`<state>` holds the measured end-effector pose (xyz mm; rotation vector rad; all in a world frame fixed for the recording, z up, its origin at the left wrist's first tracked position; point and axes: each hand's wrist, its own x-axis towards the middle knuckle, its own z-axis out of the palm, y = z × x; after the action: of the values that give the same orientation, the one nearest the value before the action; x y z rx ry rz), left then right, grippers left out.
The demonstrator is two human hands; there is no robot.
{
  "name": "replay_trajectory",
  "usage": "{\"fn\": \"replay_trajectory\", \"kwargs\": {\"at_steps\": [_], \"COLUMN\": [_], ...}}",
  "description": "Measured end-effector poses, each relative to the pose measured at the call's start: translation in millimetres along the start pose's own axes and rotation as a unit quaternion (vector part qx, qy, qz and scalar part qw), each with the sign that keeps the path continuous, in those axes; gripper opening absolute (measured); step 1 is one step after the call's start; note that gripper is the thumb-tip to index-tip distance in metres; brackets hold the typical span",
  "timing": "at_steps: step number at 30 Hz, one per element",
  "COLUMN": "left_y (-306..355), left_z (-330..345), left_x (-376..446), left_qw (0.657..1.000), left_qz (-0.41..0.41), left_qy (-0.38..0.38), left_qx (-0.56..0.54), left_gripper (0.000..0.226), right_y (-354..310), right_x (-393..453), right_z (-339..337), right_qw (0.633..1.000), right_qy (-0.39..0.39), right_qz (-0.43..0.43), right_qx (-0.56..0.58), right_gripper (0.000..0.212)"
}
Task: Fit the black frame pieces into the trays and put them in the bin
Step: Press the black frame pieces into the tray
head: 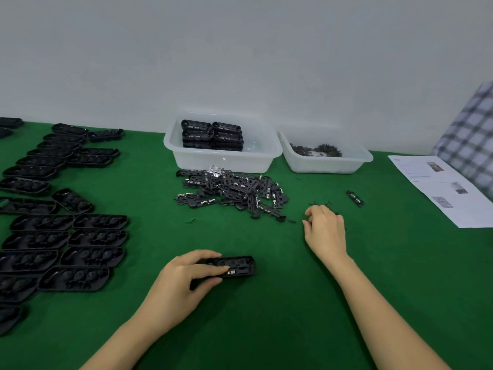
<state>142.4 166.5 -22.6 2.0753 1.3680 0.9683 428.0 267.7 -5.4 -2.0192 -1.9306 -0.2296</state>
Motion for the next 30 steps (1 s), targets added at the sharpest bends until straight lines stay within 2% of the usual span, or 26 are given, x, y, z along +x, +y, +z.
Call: {"fn": "replay_trajectory", "kwargs": {"at_steps": [6,8,10,13,16,21,24,27,30], "left_y": [-0.2,0.4,0.7,1.6,1.9,3.7,5.4,5.9,6.3], "left_z": [-0.2,-0.5,-0.8,-0.8,-1.5,-3.0,-3.7,-4.1,-4.3], "left_x": [-0.5,-0.6,-0.3,-0.5,-1.1,-2.2,-3.1,-3.6,-3.2], "left_qw": [1.000,1.000,1.000,1.000,1.000,0.999,0.998,0.995,0.994], "left_qz": [0.003,0.002,0.003,0.008,0.013,0.024,0.036,0.055,0.064], "left_qy": [-0.002,-0.001,0.001,0.000,0.003,0.009,0.014,0.023,0.024], "left_qx": [-0.001,-0.001,0.003,0.009,0.015,0.033,0.051,0.077,0.086], "left_gripper": [0.028,0.027,0.026,0.024,0.023,0.023,0.023,0.024,0.025], "right_y": [3.2,-2.6,-18.5,-57.4,-87.1,-93.5,-90.7,-89.5,-89.1], "right_x": [0.5,-3.1,-12.6,-41.1,-69.9,-81.8,-80.9,-79.3,-77.3], "right_z": [-4.8,-11.2,-20.2,-33.4,-37.0,-25.2,-22.8,-23.9,-23.8], "right_qw": [0.999,1.000,0.995,0.957,0.924,0.926,0.927,0.911,0.912], "right_qy": [-0.022,-0.021,-0.012,-0.067,-0.135,-0.149,-0.150,-0.161,-0.185], "right_qz": [0.000,-0.010,-0.026,-0.075,-0.112,-0.124,-0.112,-0.081,-0.061], "right_qx": [-0.030,-0.009,0.093,0.273,0.340,0.323,0.326,0.371,0.360], "right_gripper": [0.012,0.010,0.005,0.016,0.024,0.011,0.015,0.023,0.026]}}
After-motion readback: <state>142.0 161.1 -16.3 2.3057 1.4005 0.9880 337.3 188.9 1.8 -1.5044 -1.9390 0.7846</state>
